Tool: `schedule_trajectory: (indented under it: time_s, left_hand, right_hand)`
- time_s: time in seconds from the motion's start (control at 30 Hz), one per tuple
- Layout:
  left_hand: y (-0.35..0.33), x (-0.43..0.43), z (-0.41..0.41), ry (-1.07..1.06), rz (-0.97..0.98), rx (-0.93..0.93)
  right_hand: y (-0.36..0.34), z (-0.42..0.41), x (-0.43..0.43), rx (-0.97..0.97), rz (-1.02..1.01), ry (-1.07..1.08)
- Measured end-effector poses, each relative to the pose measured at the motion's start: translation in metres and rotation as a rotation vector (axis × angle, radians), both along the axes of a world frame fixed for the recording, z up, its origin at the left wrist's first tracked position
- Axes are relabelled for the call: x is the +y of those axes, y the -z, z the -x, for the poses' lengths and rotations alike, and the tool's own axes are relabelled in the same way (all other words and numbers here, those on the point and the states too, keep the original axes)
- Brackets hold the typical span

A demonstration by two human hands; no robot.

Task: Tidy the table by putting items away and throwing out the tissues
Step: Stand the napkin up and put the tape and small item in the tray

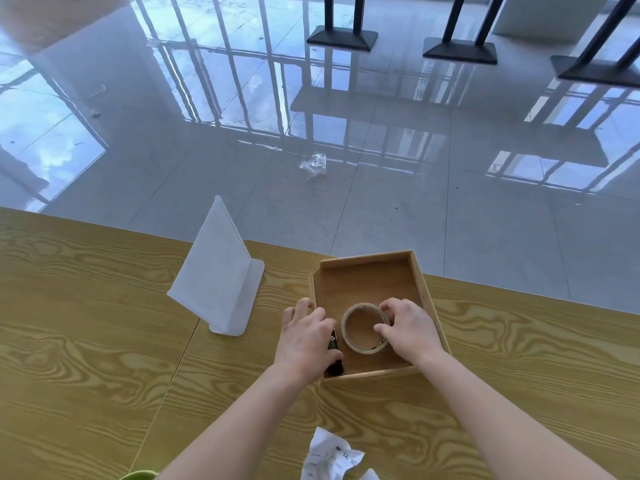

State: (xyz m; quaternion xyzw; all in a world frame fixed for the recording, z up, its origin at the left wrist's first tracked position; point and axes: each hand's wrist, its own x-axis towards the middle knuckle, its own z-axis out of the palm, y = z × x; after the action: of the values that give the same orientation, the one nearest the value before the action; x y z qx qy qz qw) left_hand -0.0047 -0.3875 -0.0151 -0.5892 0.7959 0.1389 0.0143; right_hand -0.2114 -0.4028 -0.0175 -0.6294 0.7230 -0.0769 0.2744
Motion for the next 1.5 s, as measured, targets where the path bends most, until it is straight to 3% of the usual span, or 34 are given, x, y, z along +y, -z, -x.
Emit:
schedule_trajectory:
  time_s: [0.2,0.4,0.5,0.57,0.67,0.8,1.0,1.17,1.3,1.4,1.5]
  left_hand:
    - [0.001,0.006,-0.011,-0.046,0.081,0.174]
    - [-0.009,-0.035,-0.001,-0.115,0.125,0.302]
    - [-0.012,-0.063,0.011,-0.136,0.063,0.293]
    - [-0.01,-0.075,0.016,-0.14,-0.036,0.257]
    - [-0.008,-0.087,0.017,-0.137,-0.114,0.22]
    - [-0.009,-0.09,0.012,-0.163,-0.103,0.188]
    - [0.001,-0.05,-0.024,-0.324,-0.052,0.085]
    - [0.006,0.003,-0.042,-0.456,-0.008,0.184]
    - [0.001,0.044,-0.044,-0.592,-0.14,0.246]
    - [-0.007,0.059,-0.044,-0.636,-0.18,0.183]
    - [-0.011,0.04,-0.046,-0.557,0.04,0.265]
  right_hand:
    - [-0.007,-0.002,0.012,-0.039,-0.023,-0.048]
    - [-0.029,0.019,0.047,-0.057,0.302,0.096]
    - [-0.034,0.032,0.075,-0.061,0.404,0.267]
    - [-0.03,0.04,0.092,-0.107,0.368,0.447]
    - [-0.015,0.041,0.107,-0.224,0.132,0.641]
    - [-0.002,0.031,0.102,-0.38,0.012,0.602]
    - [-0.005,0.027,0.058,-0.228,0.086,0.512]
    - [-0.009,0.018,0.019,-0.332,0.088,0.443]
    - [-0.015,0.017,0.009,-0.383,0.089,0.35]
    - [-0.015,0.024,0.027,-0.246,0.053,0.333]
    - [-0.009,0.03,0.065,-0.127,0.099,0.447]
